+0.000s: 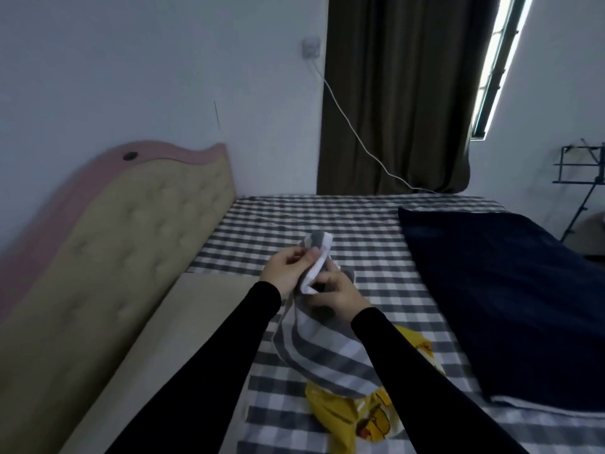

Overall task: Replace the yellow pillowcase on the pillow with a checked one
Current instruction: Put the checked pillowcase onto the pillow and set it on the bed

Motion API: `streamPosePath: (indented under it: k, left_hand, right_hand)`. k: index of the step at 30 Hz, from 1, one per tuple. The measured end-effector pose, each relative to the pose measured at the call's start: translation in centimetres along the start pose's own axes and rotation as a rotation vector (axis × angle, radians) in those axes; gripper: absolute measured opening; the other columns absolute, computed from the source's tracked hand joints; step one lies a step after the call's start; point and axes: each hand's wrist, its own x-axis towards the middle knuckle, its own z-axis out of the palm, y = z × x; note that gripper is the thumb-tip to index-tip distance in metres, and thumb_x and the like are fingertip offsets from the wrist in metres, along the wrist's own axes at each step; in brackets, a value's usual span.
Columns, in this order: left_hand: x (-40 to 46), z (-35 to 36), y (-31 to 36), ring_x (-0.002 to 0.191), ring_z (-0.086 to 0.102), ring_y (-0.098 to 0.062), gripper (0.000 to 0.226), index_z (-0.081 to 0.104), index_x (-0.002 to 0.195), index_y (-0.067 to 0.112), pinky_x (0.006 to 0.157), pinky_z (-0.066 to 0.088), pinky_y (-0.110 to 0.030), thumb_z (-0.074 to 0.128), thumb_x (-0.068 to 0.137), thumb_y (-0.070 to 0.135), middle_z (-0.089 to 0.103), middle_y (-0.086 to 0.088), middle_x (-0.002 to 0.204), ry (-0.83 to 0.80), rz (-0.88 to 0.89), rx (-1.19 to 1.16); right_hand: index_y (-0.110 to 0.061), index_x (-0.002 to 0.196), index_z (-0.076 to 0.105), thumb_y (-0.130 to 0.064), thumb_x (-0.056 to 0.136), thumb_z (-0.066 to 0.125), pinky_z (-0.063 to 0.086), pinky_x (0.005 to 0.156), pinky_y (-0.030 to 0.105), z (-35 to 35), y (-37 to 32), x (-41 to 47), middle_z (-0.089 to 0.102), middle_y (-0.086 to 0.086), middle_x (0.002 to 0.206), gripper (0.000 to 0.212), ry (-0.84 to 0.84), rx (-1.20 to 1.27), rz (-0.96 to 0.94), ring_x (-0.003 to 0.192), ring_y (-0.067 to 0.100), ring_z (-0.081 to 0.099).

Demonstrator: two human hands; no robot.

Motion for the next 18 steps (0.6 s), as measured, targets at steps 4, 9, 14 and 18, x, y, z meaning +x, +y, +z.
streamPosePath:
  k: [4, 9, 14, 18]
  left_hand:
    - [-0.1, -1.1, -1.5, 0.091, 0.070, -0.024, 0.018, 0.071, 0.101, 0.008, 0.079, 0.055, -0.028, 0.065, 0.090, 0.022, 0.074, -0.009, 0.093, 0.016, 0.016, -0.108]
    - [-0.7, -2.0, -1.5, 0.080, 0.065, -0.017, 0.014, 0.067, 0.094, 0.011, 0.068, 0.049, -0.027, 0.058, 0.095, 0.022, 0.070, -0.004, 0.087, 0.017, 0.030, -0.187]
    - [-0.9, -3.6, -0.6, 0.071, 0.068, -0.014, 0.018, 0.065, 0.082, 0.013, 0.065, 0.053, -0.024, 0.055, 0.096, 0.021, 0.071, -0.002, 0.077, 0.013, 0.039, -0.293]
    - [-0.9, -4.9, -0.6, 0.068, 0.063, -0.016, 0.020, 0.065, 0.080, 0.012, 0.061, 0.050, -0.025, 0.059, 0.094, 0.026, 0.069, -0.004, 0.076, 0.136, 0.054, -0.214]
  right_hand:
    - [0.006, 0.086, 0.068, -0.013, 0.060, 0.054, 0.051, 0.088, 0.032, 0.6, -0.6, 0.0, 0.060, 0.001, 0.119, 0.035, -0.028, 0.037, -0.011, 0.109, 0.012, 0.060]
    - [-0.013, 0.114, 0.047, 0.003, 0.080, 0.062, 0.051, 0.071, 0.019, 0.5, -0.8, 0.7, 0.057, -0.007, 0.095, 0.040, 0.322, 0.228, -0.041, 0.083, 0.001, 0.057]
    - [-0.029, 0.132, 0.051, -0.024, 0.086, 0.070, 0.045, 0.092, 0.021, -0.7, -0.8, 2.1, 0.050, -0.021, 0.112, 0.050, 0.224, -0.030, 0.125, 0.108, 0.003, 0.050]
    - [-0.027, 0.080, 0.070, -0.019, 0.086, 0.069, 0.051, 0.071, 0.013, -1.1, -1.0, 2.8, 0.067, -0.015, 0.081, 0.009, 0.351, -0.224, 0.196, 0.089, 0.008, 0.066]
